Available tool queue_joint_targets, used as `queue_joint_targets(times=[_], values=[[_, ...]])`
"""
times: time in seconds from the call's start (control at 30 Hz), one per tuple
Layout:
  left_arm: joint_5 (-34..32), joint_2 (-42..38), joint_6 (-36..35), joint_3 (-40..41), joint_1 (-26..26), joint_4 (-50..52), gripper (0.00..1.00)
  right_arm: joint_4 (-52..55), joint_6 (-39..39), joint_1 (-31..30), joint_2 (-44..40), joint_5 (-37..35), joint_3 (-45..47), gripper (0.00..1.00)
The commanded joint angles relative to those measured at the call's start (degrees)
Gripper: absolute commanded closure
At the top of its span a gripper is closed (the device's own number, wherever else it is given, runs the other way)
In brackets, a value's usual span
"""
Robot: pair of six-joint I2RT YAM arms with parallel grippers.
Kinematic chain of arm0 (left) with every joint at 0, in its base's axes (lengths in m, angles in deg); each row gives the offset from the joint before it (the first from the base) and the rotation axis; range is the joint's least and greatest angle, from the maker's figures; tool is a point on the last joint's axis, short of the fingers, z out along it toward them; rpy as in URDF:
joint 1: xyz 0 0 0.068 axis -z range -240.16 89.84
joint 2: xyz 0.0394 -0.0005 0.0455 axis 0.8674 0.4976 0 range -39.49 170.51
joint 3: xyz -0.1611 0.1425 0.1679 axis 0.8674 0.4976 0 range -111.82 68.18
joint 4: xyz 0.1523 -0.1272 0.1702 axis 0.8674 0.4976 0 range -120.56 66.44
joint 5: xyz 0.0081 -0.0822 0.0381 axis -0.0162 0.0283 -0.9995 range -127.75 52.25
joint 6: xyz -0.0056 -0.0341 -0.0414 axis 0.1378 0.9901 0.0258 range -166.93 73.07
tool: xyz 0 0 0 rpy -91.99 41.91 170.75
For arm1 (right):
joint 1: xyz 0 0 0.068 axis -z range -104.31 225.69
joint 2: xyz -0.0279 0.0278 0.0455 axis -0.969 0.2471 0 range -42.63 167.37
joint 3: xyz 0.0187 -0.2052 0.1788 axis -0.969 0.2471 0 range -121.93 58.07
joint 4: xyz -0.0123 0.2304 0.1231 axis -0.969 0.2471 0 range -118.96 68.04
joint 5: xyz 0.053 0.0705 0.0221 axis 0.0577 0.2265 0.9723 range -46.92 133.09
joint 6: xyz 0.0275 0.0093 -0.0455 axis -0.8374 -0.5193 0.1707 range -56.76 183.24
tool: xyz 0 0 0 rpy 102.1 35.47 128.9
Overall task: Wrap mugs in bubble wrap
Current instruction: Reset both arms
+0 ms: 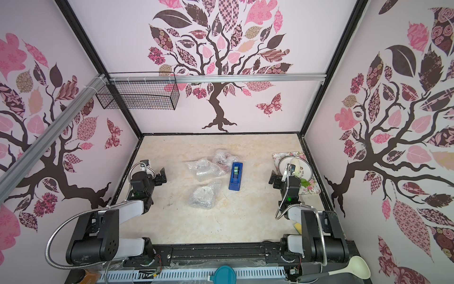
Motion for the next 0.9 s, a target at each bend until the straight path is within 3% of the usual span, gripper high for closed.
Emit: queue_joint_targets(times=[0.0,0.03,0.07,0.2,0.5,0.63,0.87], values=[[3.34,10.0,-0.13,0.22,0.39,-11.92,0.02,-0.64,-1.43,-0.5,3.25,0.22,-5.54,0.0],[3.36,11.62,0.32,0.82,0.39,-15.5,0.02,-5.15,-1.36,-0.76,5.0,1.33,-4.83,0.0],[2.37,10.01,0.39,1.14,0.42,-12.91,0.02,-7.23,-0.38,-1.67,7.18,1.14,-4.63,0.0],[2.87,10.53,0.24,1.47,0.62,-14.63,0.02,-19.66,2.74,-6.12,12.57,-5.63,-0.95,0.0],[2.68,10.47,1.46,1.83,-0.1,-15.5,0.02,-19.33,2.64,-6.17,12.31,-6.29,-0.88,0.0],[3.03,10.57,1.49,1.85,-0.27,-15.76,0.02,-19.87,-0.06,-6.22,12.04,-12.34,-0.32,0.0],[4.69,10.71,3.22,2.69,-2.02,-17.64,0.02,-20.05,-0.17,-6.28,11.65,-13.19,0.05,0.0]])
